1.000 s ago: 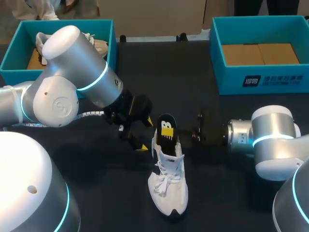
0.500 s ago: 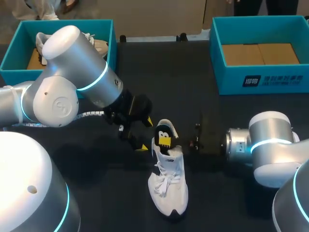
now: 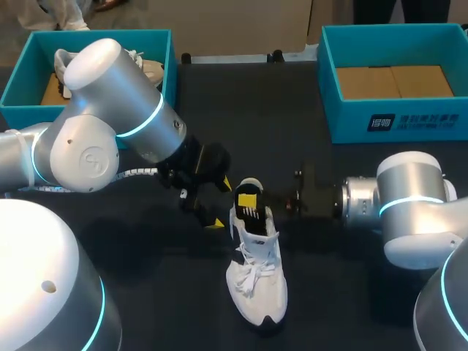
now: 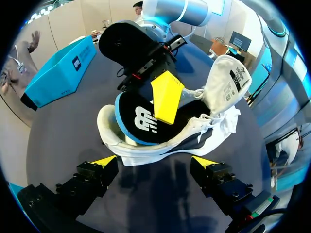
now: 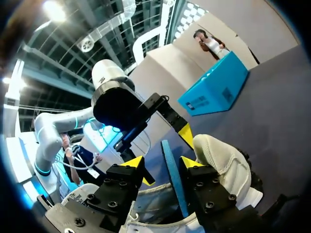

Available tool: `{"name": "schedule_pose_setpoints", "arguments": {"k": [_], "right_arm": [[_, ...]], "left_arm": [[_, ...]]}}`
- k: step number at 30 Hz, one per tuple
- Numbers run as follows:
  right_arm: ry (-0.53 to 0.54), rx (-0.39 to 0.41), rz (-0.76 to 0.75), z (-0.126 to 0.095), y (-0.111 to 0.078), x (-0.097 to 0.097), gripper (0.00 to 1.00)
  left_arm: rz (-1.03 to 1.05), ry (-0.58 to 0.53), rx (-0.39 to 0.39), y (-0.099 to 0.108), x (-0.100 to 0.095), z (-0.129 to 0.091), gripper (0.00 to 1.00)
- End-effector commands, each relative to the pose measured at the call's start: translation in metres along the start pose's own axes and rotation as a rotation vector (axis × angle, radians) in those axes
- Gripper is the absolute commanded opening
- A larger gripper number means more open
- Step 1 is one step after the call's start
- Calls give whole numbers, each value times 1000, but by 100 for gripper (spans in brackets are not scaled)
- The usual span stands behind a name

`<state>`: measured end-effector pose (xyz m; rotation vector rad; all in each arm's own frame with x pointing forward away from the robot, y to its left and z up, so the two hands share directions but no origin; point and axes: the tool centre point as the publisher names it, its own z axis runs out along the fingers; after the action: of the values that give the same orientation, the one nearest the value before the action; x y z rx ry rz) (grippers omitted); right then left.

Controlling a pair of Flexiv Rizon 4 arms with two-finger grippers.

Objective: Take the shoe out of the shoebox, open the shoe tongue, remove and reinsert the insole, then place the shoe into the shoebox

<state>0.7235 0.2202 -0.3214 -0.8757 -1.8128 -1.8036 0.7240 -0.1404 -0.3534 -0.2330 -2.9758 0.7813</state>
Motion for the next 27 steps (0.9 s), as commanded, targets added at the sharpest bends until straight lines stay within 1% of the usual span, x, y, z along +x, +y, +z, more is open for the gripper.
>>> {"name": "schedule_pose_setpoints", "arguments": {"k": [1, 3, 6, 7, 9, 13, 17, 20, 27], "right_arm": [[-2, 6, -7, 0, 3, 1, 41], [-5, 6, -9, -1, 4, 0, 37], [-12, 4, -2, -4, 6, -4, 22], [-14, 3, 3, -4, 7, -6, 16], [-13, 1, 12, -5, 8, -10, 0], [-22, 4, 50, -6, 8, -23, 0], [-43, 11, 111, -6, -1, -30, 0], [-69, 19, 145, -7, -11, -29, 0], [-122, 43, 184, -8, -32, -20, 0]], "left_arm": [[1, 1, 1, 0, 0, 1, 100], [1, 1, 1, 0, 0, 1, 100], [1, 1, 1, 0, 0, 1, 100], [1, 1, 1, 0, 0, 1, 100], [1, 1, 1, 0, 0, 1, 100], [1, 1, 1, 0, 0, 1, 100], [1, 1, 1, 0, 0, 1, 100], [1, 1, 1, 0, 0, 1, 100], [1, 1, 1, 0, 0, 1, 100]]}}
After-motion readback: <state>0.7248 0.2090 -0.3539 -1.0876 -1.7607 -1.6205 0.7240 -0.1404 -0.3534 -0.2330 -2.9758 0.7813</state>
